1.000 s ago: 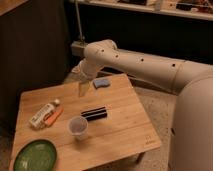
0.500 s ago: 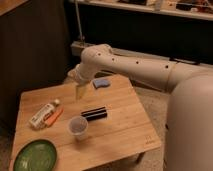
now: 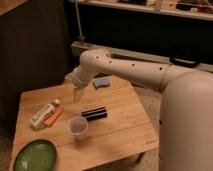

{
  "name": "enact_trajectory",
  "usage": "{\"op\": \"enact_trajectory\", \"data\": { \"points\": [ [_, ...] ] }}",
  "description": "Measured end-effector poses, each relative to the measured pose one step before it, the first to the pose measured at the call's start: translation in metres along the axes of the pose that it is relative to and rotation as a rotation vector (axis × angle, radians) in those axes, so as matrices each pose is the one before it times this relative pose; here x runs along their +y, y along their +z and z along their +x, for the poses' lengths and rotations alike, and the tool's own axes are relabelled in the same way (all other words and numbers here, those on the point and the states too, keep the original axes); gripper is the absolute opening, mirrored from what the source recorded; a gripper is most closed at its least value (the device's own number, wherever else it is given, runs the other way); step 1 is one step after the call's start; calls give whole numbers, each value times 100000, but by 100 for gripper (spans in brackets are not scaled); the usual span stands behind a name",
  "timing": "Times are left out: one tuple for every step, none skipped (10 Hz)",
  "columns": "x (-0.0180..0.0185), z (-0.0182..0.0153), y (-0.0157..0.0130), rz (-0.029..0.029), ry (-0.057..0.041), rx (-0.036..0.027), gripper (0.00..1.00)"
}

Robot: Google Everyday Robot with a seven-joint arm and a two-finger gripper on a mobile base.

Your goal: Place the pepper in the ceramic bowl

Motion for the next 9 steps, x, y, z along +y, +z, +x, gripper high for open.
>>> {"op": "enact_trajectory", "data": {
  "points": [
    [186, -247, 351, -736, -668, -43, 80],
    [224, -336, 512, -1043, -839, -26, 80],
    [225, -326, 604, -1229, -475, 187, 80],
    [233, -247, 705, -1423, -664, 554, 79],
    [199, -164, 714, -1382, -888, 895, 73],
    [179, -277, 977, -1566, -1770, 1317, 62],
    [181, -186, 679, -1018, -1205, 639, 54],
    [166, -114, 528, -680, -878, 454, 48],
    [205, -30, 505, -744, -1147, 890, 45]
  ]
}}
